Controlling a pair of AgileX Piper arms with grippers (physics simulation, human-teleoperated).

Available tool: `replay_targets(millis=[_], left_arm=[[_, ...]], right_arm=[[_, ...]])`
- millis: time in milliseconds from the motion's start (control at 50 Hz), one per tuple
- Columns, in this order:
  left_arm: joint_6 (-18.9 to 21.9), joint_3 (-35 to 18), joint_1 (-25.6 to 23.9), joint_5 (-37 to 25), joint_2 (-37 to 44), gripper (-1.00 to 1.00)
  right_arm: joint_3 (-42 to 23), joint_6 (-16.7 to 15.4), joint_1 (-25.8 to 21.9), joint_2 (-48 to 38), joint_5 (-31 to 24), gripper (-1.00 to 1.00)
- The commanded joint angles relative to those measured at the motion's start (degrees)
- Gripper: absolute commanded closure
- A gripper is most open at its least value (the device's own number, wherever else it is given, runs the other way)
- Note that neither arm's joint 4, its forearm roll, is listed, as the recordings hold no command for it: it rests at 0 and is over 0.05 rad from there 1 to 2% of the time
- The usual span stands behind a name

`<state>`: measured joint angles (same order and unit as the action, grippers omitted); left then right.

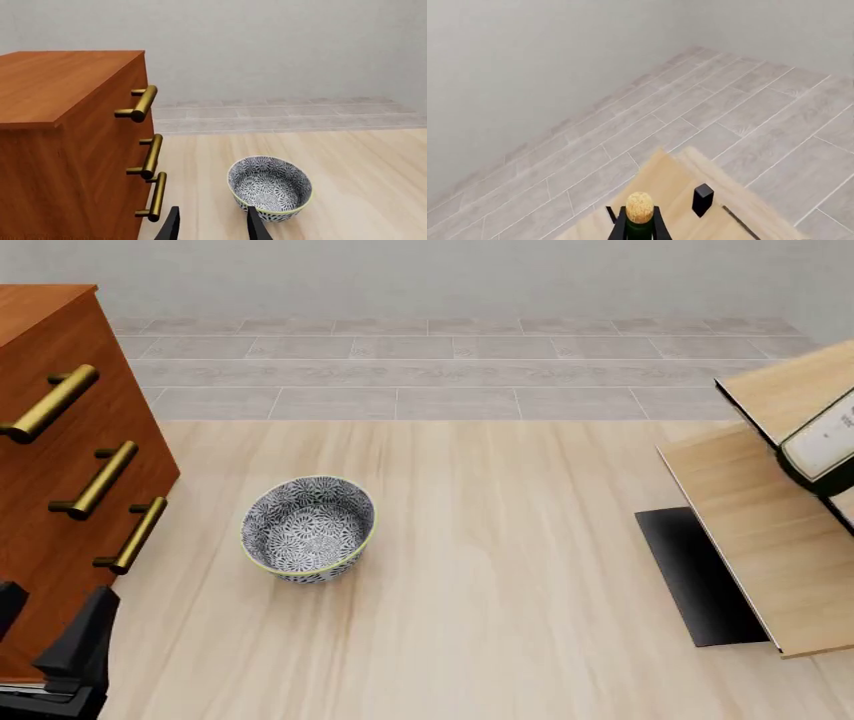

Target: Put the wine bottle on the wine rack.

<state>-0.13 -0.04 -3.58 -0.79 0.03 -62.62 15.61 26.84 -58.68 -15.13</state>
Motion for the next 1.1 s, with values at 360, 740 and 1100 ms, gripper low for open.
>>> replay_targets(millis=[360,740,1100], left_arm=[[-0.1,0.0,0.3,-0.3,0.0,-1.0],[0.1,0.0,0.4,-0.6,0.0,-1.0],[0.4,0.0,0.4,-0.6,0.0,-1.0]], right_arm=[[-0.2,0.5,5.6,-9.6,2.7,1.0],[-1.5,-0.1,8.0,-14.1,4.2,1.0],[-1.5,0.1,9.4,-19.2,6.9,1.0]])
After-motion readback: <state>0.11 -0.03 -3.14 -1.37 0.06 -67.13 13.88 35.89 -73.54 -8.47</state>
